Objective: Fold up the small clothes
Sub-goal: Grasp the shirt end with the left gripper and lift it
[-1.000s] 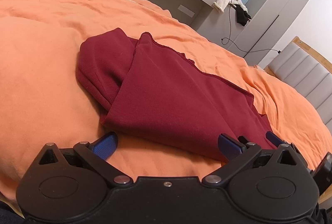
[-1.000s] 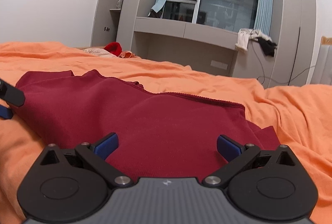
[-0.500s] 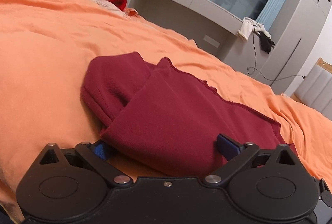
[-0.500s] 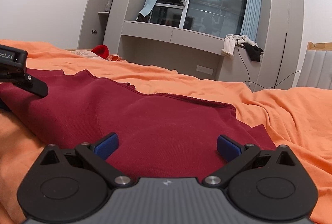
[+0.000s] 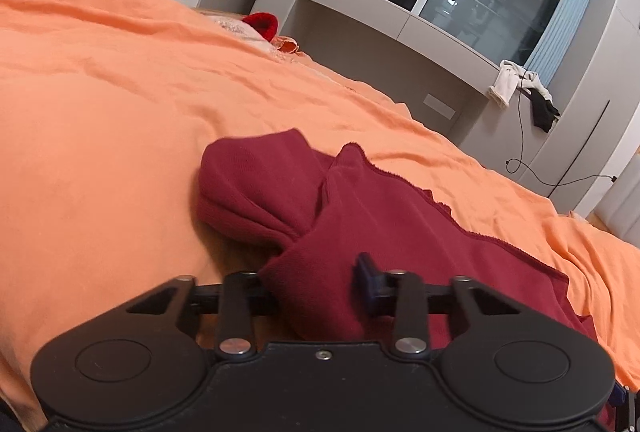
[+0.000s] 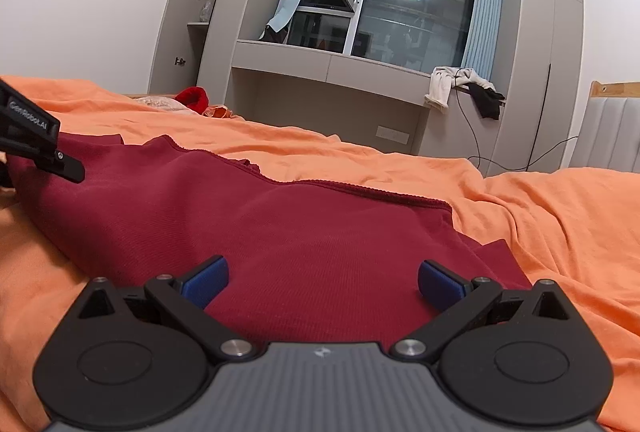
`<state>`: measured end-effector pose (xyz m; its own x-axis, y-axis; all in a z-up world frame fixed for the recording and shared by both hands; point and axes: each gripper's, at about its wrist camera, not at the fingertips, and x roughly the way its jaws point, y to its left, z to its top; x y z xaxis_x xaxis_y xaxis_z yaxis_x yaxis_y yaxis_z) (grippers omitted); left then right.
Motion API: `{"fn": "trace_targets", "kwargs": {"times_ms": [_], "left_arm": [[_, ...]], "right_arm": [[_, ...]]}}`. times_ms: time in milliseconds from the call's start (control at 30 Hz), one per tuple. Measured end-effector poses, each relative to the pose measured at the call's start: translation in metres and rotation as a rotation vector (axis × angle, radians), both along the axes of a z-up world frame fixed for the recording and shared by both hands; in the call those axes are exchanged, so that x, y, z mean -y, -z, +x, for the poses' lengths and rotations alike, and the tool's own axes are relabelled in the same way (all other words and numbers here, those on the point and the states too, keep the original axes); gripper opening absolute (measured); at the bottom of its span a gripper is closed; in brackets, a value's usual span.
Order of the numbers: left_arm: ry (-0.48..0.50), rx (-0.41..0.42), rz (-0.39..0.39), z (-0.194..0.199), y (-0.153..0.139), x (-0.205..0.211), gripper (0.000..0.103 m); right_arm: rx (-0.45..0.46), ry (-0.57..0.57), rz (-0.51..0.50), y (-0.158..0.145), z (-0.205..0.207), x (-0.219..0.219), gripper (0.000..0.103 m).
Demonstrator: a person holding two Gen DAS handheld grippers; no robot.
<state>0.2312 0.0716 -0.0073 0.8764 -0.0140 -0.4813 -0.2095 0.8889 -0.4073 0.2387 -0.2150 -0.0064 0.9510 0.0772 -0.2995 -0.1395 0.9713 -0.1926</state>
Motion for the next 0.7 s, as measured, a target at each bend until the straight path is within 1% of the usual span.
{"fn": "trace_targets", "kwargs": {"times_ms": [33, 67, 167, 267, 400, 533, 633, 700], "left_arm": [[0.006, 0.006, 0.015, 0.001, -0.003, 0.001, 0.025], [0.015, 0.014, 0.033, 0.002, -0.006, 0.002, 0.022], [0.047, 0.051, 0.089, 0.003, -0.018, 0.010, 0.018], [0.096, 0.094, 0.152, 0.007, -0.033, 0.023, 0.017], [0.185, 0.145, 0.233, 0.018, -0.059, 0.046, 0.016], [0.289, 0.187, 0.322, 0.031, -0.086, 0.081, 0.016], [0.373, 0.225, 0.375, 0.036, -0.101, 0.112, 0.016], [0.427, 0.250, 0.410, 0.036, -0.107, 0.135, 0.016]], "right_arm": [[-0.007, -0.003, 0.005, -0.001, 0.001, 0.001, 0.103], [-0.012, -0.006, 0.009, -0.001, 0.001, 0.001, 0.103], [-0.024, -0.010, 0.014, -0.003, 0.001, 0.004, 0.103], [-0.023, -0.029, -0.015, -0.005, -0.001, 0.004, 0.103], [0.005, -0.100, -0.101, -0.017, -0.006, 0.008, 0.103], [0.045, -0.094, -0.060, -0.037, -0.010, 0.033, 0.103], [0.131, 0.034, -0.063, -0.053, -0.010, 0.062, 0.103], [0.163, 0.122, -0.060, -0.061, -0.006, 0.087, 0.103]]}}
